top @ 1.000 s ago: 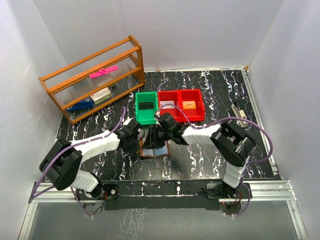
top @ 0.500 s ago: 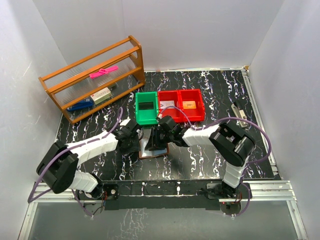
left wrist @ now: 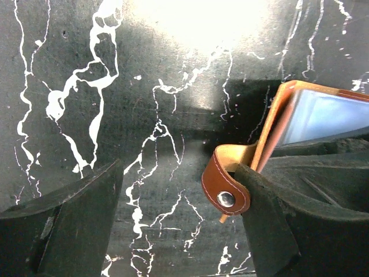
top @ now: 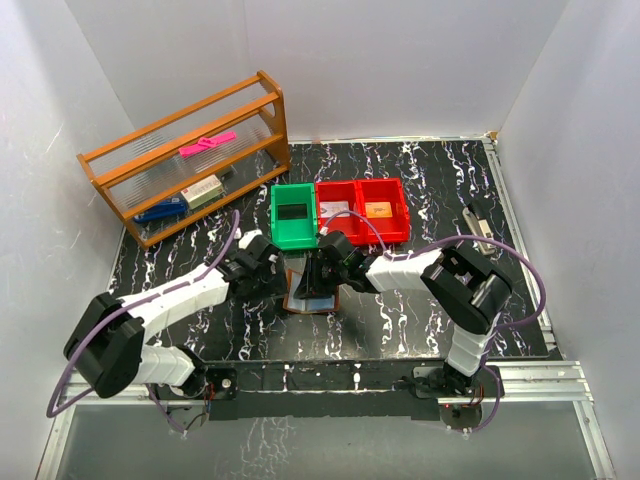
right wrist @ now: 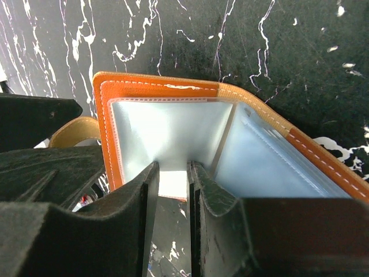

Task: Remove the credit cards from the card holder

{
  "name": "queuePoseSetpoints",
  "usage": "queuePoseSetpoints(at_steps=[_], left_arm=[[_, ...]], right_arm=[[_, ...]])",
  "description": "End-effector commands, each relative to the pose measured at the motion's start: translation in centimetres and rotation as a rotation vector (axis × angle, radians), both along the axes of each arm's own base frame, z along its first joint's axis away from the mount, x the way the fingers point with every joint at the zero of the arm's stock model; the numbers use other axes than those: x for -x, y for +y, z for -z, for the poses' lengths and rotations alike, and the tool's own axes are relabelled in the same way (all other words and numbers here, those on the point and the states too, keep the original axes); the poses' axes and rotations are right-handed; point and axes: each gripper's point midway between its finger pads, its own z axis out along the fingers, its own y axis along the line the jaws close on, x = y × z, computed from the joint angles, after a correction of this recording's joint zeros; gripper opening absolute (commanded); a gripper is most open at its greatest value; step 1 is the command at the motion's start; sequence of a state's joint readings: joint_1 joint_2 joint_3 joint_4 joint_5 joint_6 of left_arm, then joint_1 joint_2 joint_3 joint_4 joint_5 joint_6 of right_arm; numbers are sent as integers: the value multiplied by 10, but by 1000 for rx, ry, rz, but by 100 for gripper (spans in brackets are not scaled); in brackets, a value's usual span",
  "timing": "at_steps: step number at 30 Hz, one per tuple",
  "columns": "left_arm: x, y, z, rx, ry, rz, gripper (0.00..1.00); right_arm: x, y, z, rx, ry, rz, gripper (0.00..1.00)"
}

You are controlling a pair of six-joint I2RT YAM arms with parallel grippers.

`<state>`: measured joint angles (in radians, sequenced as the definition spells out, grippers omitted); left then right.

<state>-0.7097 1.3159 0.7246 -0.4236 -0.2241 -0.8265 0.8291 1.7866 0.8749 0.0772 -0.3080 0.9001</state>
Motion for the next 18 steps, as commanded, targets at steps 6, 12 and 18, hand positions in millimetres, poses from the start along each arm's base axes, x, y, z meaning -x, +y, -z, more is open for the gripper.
queuePoseSetpoints(at_steps=[6, 12, 18], left_arm=[[-14, -24, -33, 154, -121, 36, 82], [-13, -28, -17, 142, -85, 55, 79], [-31, -30, -16, 76, -102, 115, 70]], right_arm=[[-3, -11, 12, 63, -17, 32, 25], [-1, -13, 13, 66, -13, 32, 24], [0, -15, 13, 65, -16, 29, 24]])
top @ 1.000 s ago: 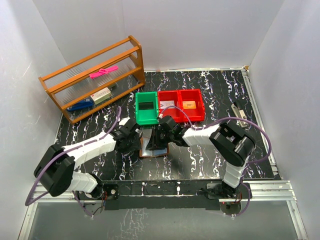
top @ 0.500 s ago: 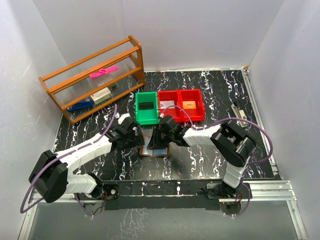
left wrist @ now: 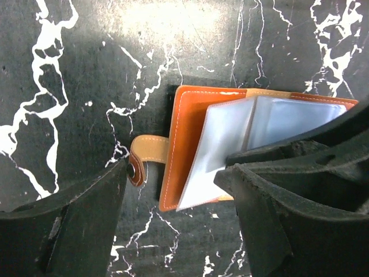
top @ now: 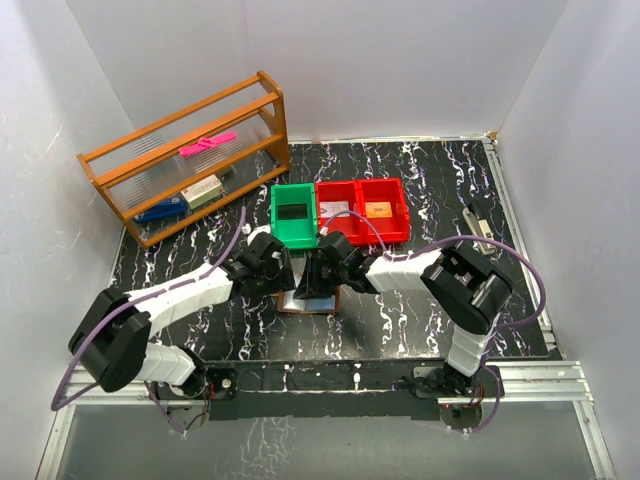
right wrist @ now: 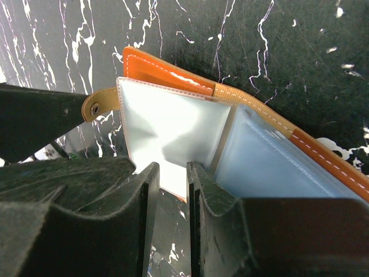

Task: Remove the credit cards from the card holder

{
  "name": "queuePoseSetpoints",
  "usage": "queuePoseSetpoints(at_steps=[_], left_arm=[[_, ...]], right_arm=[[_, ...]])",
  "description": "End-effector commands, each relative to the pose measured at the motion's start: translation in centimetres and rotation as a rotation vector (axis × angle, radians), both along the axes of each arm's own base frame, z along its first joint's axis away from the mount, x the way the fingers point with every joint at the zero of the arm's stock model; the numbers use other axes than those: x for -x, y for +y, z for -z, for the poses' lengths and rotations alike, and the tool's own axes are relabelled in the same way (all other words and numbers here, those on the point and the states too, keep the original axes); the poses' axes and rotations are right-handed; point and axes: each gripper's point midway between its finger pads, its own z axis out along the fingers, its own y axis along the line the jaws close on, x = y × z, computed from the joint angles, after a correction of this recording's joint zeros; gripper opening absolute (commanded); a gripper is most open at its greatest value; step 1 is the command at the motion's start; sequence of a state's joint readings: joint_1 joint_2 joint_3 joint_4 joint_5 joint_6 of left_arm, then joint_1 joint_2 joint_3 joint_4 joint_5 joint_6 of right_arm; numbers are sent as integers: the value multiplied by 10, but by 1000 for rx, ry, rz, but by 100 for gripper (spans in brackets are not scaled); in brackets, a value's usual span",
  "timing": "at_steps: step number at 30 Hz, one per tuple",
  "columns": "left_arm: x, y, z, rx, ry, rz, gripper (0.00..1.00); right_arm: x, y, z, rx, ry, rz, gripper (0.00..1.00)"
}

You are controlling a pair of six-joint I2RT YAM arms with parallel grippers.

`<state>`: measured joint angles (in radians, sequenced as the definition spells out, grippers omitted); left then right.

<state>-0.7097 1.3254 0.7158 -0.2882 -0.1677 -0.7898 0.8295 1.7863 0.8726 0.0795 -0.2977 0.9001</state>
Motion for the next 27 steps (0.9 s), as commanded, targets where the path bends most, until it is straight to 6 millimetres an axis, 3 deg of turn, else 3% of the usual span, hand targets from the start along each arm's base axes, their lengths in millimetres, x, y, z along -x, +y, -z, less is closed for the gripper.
queuePoseSetpoints(at_steps=[1, 4, 8, 13, 16, 19, 24, 27], left_arm=[[-20, -6, -13, -23, -55, 80, 69], [-31, -10, -11, -5, -45, 129, 64], [-26, -21, 0, 55, 8, 207, 59], [-23, -6, 16, 22, 67, 204, 61], [-20, -14, 14, 104, 78, 250, 60], [-11, -26, 14, 174, 110, 303, 52], [-2, -32, 18, 230, 140, 300, 29], [-3, -34, 16, 243, 134, 289, 16]], right_arm=[[2, -15, 12, 59, -9, 22, 24], [1, -16, 10, 54, -10, 23, 24], [0, -15, 8, 41, -10, 20, 25], [1, -14, 5, 27, -11, 13, 24], [1, -13, 4, 21, -8, 8, 25], [0, -12, 1, 12, -9, 7, 24], [-4, -6, -11, -25, -27, -14, 27], [-10, -4, -34, -53, -62, -20, 29]])
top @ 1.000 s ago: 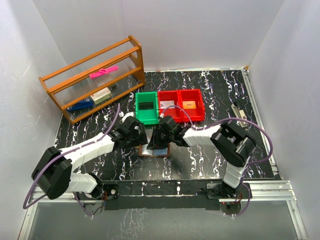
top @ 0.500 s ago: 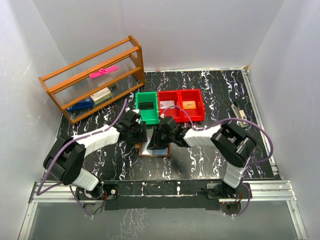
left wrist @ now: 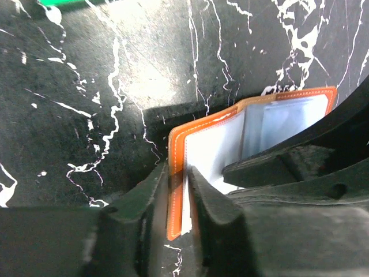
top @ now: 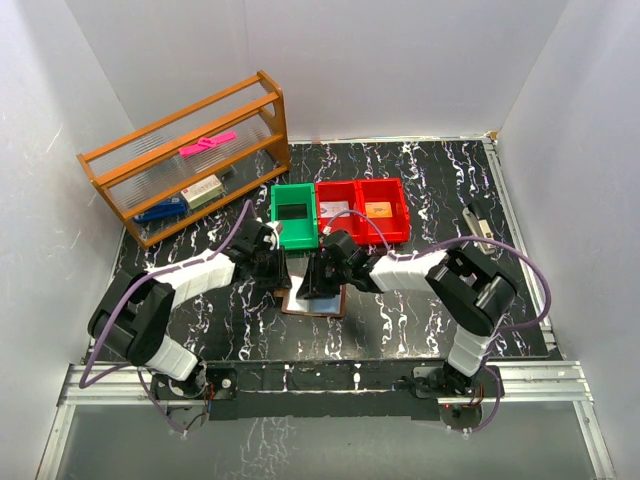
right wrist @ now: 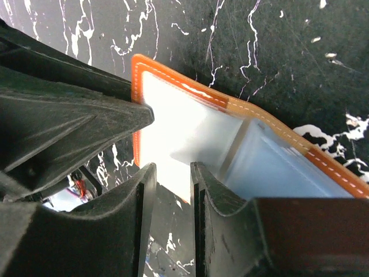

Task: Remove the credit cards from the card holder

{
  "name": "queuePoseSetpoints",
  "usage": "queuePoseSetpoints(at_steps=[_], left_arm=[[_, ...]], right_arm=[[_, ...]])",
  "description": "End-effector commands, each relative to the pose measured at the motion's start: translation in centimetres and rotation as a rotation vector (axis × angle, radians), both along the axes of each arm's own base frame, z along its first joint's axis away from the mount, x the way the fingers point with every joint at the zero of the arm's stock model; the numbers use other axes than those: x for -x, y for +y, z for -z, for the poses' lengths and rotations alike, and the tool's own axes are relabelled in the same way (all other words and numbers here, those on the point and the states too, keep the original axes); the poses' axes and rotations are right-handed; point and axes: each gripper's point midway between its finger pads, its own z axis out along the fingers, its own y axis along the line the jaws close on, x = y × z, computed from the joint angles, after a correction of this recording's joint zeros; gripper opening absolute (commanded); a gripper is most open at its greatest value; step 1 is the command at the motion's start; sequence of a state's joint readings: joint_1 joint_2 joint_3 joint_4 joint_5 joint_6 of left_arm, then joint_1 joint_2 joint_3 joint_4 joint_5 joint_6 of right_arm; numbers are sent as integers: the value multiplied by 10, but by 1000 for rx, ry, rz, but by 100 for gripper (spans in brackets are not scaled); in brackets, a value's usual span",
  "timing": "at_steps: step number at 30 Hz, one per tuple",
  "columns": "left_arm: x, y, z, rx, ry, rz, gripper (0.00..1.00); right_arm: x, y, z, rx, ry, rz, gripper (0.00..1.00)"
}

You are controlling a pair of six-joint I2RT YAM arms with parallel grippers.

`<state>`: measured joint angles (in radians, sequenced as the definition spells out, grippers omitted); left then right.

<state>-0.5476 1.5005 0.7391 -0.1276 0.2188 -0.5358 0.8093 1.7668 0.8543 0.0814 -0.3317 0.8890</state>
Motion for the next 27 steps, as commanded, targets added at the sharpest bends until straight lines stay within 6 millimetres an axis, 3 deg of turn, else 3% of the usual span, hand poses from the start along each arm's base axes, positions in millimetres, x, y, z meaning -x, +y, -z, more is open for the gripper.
queuePoseSetpoints(at_steps=[1, 4, 8, 10, 12, 14, 17, 27], left_arm=[[10, -12, -6, 76, 35, 24, 12], [7, -11, -11, 80, 22, 0, 0], [6, -9, -21, 94, 4, -44, 0], [7, -10, -27, 114, -2, -65, 0], [9, -9, -29, 124, 4, -81, 0], [10, -9, -37, 141, -15, -87, 0], [13, -6, -34, 128, -9, -95, 0], [15, -1, -27, 90, 13, -104, 0]], right_arm=[[-12, 1, -35, -39, -75, -1, 30], [-22, -10, -50, -11, -128, 16, 34], [-36, -44, -62, 93, -198, 123, 43], [-38, -64, -61, 155, -205, 169, 44], [-36, -83, -59, 214, -205, 213, 52], [-32, -93, -59, 228, -207, 230, 54], [-25, -92, -58, 196, -194, 219, 55], [-15, -62, -42, 97, -115, 104, 46]])
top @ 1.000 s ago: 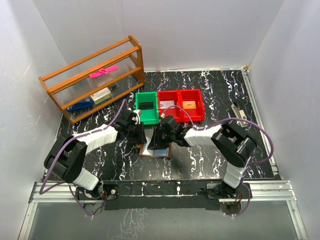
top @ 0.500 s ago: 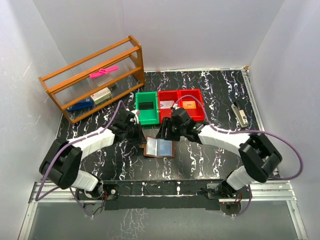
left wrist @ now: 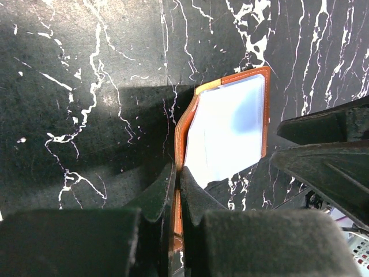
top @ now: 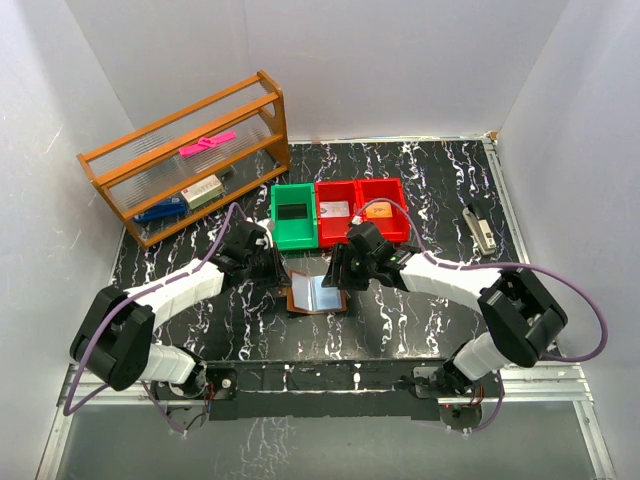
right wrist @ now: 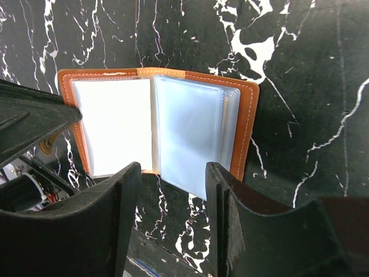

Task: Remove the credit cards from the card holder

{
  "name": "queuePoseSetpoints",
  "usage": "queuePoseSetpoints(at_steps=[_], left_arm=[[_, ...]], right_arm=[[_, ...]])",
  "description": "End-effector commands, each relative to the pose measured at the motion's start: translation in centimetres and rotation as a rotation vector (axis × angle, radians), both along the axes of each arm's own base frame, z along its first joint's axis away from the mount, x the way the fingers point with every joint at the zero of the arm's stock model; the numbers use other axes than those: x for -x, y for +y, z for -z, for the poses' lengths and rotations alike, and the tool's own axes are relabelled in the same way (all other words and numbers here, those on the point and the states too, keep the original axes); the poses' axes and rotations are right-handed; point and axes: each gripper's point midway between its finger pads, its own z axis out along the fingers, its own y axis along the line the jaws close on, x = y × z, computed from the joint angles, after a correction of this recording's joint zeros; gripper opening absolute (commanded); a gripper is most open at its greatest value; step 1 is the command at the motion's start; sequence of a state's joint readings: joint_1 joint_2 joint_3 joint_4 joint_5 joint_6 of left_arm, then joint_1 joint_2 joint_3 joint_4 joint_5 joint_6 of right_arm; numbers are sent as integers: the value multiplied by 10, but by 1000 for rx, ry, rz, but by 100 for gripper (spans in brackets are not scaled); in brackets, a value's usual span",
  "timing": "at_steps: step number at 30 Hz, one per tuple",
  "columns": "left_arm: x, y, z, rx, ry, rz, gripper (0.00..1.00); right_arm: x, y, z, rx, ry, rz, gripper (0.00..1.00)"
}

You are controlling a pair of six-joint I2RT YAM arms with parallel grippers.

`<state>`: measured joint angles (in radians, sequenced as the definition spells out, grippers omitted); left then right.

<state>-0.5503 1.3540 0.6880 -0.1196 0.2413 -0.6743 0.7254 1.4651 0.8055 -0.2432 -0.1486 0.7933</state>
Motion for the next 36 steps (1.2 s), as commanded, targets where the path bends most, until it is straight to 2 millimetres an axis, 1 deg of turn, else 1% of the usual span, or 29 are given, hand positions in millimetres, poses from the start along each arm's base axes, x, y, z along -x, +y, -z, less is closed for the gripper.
queuePoseSetpoints(at_steps=[1, 5, 10, 12, 14, 16, 19, 23, 29, 32, 36], left_arm=[[7, 5, 4, -29, 27, -8, 0], [8, 5, 5, -23, 32, -8, 0], [9, 6, 9, -33, 39, -5, 0], [10, 6, 11, -37, 45, -4, 0], [10, 6, 12, -34, 49, -5, 0], [11, 6, 12, -30, 50, -5, 0], [11, 5, 13, -27, 52, -7, 0], [14, 6, 16, -28, 62, -15, 0], [17, 8, 19, -34, 73, -19, 0], [17, 8, 19, -33, 72, -19, 0], [16, 7, 19, -28, 72, -23, 0]], right_arm=[[-3, 19, -4, -77, -7, -47, 46], [-2, 16, 13, -32, 29, -41, 45], [-2, 9, 26, 13, 47, -23, 45], [0, 10, 29, 18, 57, -44, 45], [2, 16, 27, -11, 63, -68, 43], [4, 25, 18, -73, 50, -98, 41], [6, 38, 6, -151, 48, -132, 41], [5, 53, -2, -232, 68, -147, 41], [-2, 63, -14, -278, 48, -147, 41], [-1, 69, -17, -298, 51, -179, 43], [7, 80, -16, -349, 92, -237, 44]])
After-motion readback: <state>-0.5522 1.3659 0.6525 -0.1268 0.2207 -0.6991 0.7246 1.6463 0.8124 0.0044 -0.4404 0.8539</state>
